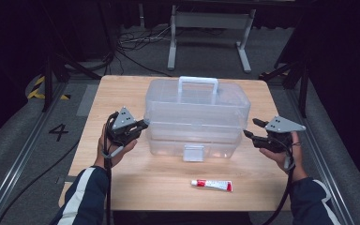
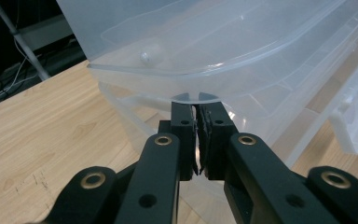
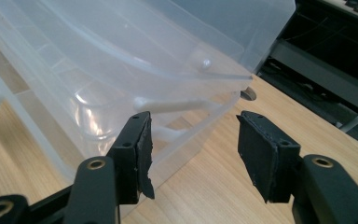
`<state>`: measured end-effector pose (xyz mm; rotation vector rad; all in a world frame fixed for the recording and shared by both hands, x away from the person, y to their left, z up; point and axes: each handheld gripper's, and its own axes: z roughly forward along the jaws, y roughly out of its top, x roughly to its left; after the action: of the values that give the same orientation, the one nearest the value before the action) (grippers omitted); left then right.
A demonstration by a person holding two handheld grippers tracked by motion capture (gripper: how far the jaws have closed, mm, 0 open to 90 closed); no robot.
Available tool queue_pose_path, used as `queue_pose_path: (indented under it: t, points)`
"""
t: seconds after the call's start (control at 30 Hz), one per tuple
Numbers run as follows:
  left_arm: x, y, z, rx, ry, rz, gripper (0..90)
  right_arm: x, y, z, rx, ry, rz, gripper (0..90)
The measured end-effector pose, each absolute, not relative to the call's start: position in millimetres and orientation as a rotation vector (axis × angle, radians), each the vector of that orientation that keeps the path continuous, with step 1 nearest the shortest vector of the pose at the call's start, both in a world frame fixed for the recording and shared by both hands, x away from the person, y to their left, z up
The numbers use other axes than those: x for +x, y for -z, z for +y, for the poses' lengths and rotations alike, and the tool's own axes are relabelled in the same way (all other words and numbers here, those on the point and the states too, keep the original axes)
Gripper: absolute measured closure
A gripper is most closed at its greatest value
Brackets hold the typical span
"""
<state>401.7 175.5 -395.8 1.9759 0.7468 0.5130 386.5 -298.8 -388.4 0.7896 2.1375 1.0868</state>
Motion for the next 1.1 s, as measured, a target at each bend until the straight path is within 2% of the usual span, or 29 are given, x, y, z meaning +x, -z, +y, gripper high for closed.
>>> queue_pose_path:
  t: [0.63, 0.93, 1.1]
  points:
    - [406, 393, 175, 1.967, -0.509, 0.75, 83.7, 389, 385, -288, 0.749, -1.134, 2.039, 51.2]
    - [400, 388, 180, 1.947, -0.535, 0.762, 75.2, 386, 385, -284, 0.714, -1.162, 1.961, 56.5]
    - [392, 386, 184, 1.954, -0.563, 0.779, 60.7, 383, 382, -280, 0.687, -1.17, 1.921, 62.9]
